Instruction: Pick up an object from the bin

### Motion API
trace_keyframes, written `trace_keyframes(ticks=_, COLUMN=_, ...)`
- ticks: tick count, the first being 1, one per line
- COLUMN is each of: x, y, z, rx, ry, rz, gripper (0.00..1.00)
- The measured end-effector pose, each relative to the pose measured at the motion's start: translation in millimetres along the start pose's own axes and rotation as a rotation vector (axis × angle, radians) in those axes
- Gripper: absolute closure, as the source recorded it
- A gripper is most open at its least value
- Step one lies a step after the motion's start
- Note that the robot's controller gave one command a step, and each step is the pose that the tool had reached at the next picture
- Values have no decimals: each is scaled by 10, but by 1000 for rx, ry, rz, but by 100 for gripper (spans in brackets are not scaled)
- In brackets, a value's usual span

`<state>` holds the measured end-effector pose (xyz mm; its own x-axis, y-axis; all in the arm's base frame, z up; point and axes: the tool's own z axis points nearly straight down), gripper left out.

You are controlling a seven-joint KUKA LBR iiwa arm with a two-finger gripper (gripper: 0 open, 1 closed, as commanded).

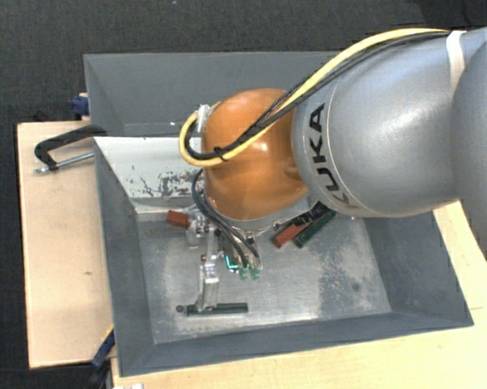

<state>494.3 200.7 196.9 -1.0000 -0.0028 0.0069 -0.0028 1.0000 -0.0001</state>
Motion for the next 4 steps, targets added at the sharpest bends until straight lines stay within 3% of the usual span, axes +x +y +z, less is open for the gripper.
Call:
trace_keyframes(ticks=1, x=-21, y=-11, z=-37, rx=-2, ry=-7, rz=3, gripper=0)
trace_keyframes(ticks=2, x=-21, y=-263, z=678, rx=-1, ry=-11, rz=-99, gripper=0)
trace_keyframes(ticks=3, x=-2, y=-495, z=676, rx=-3, ry=-9, rz=199, gripper=0)
trace_keyframes(ticks=4, x=14, y=-426, z=677, rx=-1, ry=-8, rz=126, gripper=0)
